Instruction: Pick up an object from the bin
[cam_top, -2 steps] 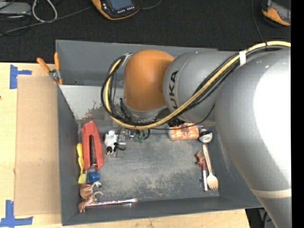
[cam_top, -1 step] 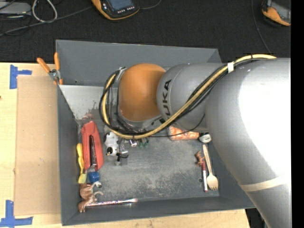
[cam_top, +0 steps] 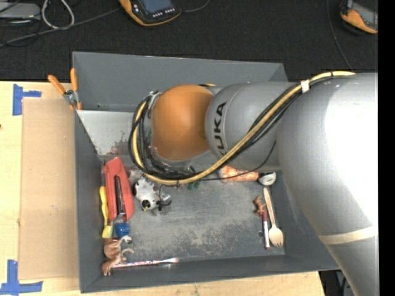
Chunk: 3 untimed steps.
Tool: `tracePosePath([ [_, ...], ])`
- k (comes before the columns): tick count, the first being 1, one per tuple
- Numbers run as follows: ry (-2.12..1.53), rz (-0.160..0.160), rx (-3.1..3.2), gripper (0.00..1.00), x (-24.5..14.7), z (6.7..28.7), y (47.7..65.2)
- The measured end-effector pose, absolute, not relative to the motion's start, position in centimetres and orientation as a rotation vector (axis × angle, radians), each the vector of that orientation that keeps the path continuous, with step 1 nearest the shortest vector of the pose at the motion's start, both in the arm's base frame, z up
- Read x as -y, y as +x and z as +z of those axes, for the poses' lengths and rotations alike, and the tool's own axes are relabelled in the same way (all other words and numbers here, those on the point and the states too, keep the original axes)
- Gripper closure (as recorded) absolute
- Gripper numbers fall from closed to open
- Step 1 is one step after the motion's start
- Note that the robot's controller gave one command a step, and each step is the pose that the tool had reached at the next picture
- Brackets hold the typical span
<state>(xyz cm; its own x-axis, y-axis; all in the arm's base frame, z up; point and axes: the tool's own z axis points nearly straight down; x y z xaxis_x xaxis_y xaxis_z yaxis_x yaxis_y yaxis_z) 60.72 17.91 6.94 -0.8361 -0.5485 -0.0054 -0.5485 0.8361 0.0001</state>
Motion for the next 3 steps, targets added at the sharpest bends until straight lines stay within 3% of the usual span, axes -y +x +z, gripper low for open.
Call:
tracePosePath([
  [1,-0.897,0.003,-3.005,1.00,-17.9,7.0,60.7],
  [3,-0.896,0.004,-3.014,1.00,-18.0,15.5,60.4],
])
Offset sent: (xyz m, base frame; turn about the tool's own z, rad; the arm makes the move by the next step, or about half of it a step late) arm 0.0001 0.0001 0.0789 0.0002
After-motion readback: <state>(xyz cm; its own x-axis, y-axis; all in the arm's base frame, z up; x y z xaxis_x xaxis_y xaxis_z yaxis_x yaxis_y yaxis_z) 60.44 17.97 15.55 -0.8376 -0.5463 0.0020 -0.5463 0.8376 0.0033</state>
